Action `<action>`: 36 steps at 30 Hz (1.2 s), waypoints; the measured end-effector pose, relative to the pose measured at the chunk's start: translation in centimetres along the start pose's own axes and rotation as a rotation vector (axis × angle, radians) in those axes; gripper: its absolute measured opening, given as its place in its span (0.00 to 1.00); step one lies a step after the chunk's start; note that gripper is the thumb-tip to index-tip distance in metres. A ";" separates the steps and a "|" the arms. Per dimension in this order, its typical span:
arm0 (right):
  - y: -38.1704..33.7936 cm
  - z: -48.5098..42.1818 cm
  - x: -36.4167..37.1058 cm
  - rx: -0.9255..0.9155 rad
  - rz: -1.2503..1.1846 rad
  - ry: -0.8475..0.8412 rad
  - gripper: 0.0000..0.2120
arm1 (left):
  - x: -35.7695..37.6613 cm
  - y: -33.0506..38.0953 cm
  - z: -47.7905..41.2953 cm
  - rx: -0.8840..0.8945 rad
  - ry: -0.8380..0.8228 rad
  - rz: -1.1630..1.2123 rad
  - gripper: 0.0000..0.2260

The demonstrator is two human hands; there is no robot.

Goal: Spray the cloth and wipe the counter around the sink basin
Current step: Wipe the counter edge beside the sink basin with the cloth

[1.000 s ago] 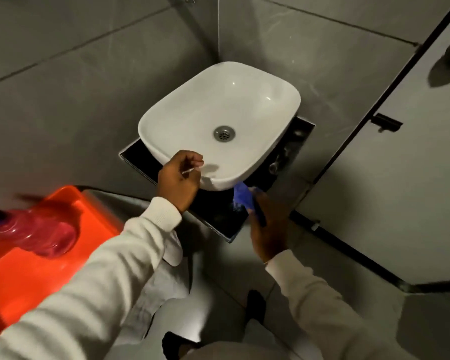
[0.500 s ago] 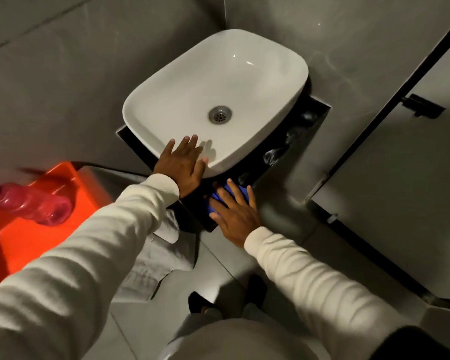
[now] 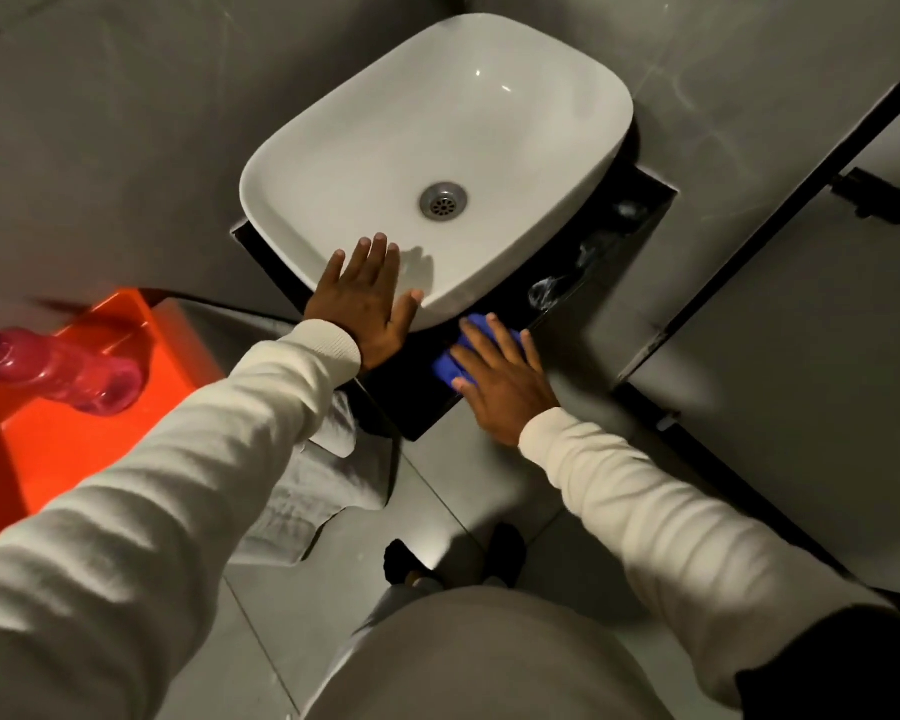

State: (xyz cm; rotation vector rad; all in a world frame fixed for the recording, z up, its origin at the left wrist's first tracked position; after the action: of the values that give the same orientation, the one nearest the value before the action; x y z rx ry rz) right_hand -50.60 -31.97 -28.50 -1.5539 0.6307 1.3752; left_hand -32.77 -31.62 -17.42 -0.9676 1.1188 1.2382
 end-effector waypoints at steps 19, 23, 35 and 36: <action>1.5 -1.8 0.2 0.237 -0.192 0.014 0.30 | -0.4 4.6 -6.7 0.032 0.198 0.086 0.41; 2.1 -2.0 1.0 0.249 -0.236 0.051 0.26 | -0.6 5.3 -8.2 0.023 0.190 0.103 0.41; 4.4 -5.0 -0.8 0.586 -0.337 0.159 0.26 | -1.2 6.1 -9.9 0.000 0.183 0.130 0.43; 4.4 -5.3 -0.8 0.603 -0.356 0.157 0.27 | -1.2 6.1 -10.2 0.005 0.183 0.124 0.42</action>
State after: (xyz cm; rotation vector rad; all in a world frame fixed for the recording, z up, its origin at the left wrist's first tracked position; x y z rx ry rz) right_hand -52.05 -38.74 -29.45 -1.2080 0.7385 0.7094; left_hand -39.97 -41.13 -18.10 -1.0365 1.3410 1.2645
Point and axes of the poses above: each hand's wrist, its own z-axis away from the middle knuckle, its own x-axis out of the palm, y = z × x, the point moved 4 cm from there along -z, towards the middle knuckle, and after that the axes turned 14 degrees about x, right-handed, at the moved point
